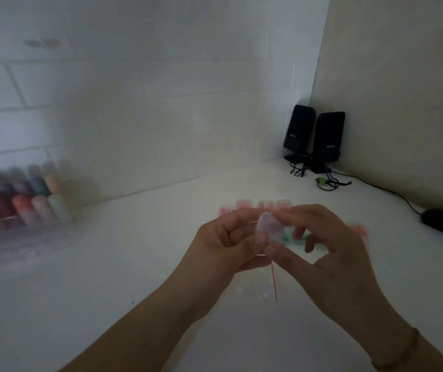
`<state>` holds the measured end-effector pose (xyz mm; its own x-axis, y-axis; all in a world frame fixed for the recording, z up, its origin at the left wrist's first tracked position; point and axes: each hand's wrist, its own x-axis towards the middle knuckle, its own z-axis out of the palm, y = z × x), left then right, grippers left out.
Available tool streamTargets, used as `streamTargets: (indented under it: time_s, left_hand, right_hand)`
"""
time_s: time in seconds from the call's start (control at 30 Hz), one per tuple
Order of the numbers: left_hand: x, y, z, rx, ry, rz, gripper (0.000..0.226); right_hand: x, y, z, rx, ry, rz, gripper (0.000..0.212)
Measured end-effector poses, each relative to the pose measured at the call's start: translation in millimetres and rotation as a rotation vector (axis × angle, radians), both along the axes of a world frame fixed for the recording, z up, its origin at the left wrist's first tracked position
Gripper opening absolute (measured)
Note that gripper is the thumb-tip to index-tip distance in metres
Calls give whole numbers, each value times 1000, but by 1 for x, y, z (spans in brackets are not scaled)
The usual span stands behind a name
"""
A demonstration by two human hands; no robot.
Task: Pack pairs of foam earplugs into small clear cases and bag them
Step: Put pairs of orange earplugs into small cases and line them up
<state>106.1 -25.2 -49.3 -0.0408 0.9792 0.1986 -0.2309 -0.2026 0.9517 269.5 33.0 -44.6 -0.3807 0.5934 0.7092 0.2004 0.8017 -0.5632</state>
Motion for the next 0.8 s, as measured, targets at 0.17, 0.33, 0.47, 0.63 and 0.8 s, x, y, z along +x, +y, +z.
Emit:
streamTargets:
  time_s: [0.17,0.33,0.47,0.63,0.8]
  left_hand:
    - [2,-1,6,-18,-284,-157,43]
    - [1,-3,9,-35,-351,-198,57]
    - [2,-1,7,-50,-359,-141,61]
    - [8,-3,6,-72,-389,-87,39]
    - [17,-3,5,-89,-472,-2,21]
  right_hand:
    - [4,-3,2,59,38,4,31]
    - [2,-7,5,115,91,99,23]
    - [4,-10,5,238,122,66,17]
    - [3,-10,3,330,69,-79,2]
    - [1,-8,2,446,-1,-204,4]
